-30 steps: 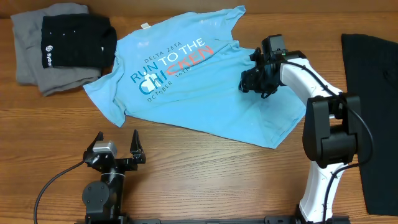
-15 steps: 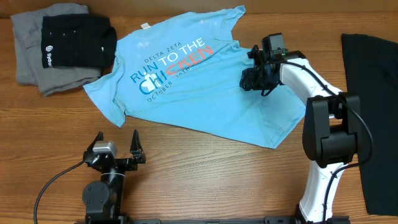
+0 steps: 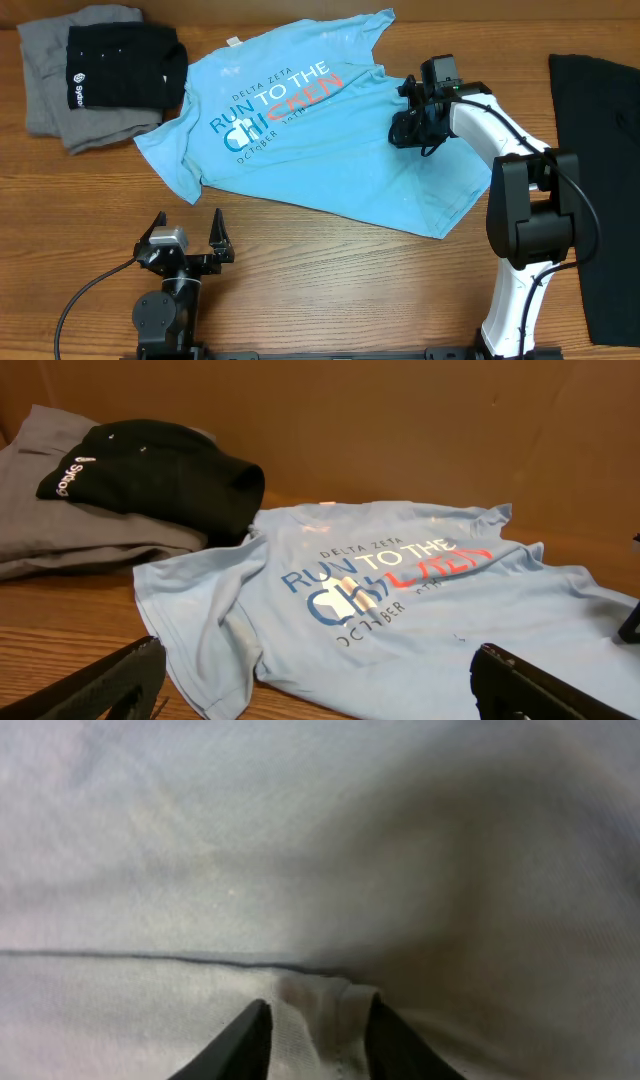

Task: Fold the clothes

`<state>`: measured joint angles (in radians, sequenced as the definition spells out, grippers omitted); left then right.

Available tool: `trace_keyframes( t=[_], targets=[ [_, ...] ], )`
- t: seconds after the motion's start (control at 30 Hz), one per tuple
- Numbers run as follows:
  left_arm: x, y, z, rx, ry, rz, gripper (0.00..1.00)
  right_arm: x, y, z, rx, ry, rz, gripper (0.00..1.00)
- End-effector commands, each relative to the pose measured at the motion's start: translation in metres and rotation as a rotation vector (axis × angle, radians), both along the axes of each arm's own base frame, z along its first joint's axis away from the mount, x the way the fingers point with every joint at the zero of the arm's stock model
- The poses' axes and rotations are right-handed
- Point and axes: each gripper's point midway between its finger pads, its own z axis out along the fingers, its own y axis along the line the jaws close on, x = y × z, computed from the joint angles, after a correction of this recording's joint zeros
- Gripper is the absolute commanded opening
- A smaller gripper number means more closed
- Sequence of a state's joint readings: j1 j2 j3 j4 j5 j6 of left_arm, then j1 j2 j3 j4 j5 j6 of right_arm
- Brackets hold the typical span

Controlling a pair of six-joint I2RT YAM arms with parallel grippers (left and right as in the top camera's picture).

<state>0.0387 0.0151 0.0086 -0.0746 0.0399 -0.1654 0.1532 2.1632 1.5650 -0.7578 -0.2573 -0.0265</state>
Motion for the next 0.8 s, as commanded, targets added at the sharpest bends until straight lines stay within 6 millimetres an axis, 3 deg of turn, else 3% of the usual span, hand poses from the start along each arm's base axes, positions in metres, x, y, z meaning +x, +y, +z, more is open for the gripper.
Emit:
trace_keyframes(
  t=[0.0,0.07,0.17,0.37,0.6,0.77],
  targets=[
    [0.000,-0.001,0.000,0.008,-0.006,-0.003,1.00,-0.003,0.003,-0.005,0.002,0.011,0.010,0.24],
    [0.000,-0.001,0.000,0.008,-0.006,-0.003,1.00,-0.003,0.003,-0.005,0.002,0.011,0.010,0.12],
    [0.000,-0.001,0.001,0.004,-0.007,-0.003,1.00,-0.003,0.003,-0.005,0.002,0.010,0.009,0.04],
    [0.000,-0.017,0.010,-0.003,-0.044,-0.093,1.00,-0.002,0.002,0.005,0.019,0.040,-0.071,0.04],
    [0.000,-0.001,-0.001,-0.032,0.005,-0.003,1.00,-0.005,0.002,0.073,0.048,-0.026,-0.118,0.04],
    [0.002,-0.013,-0.004,-0.149,0.042,-0.058,1.00,-0.010,0.001,0.107,0.059,-0.076,-0.119,0.04]
  ],
)
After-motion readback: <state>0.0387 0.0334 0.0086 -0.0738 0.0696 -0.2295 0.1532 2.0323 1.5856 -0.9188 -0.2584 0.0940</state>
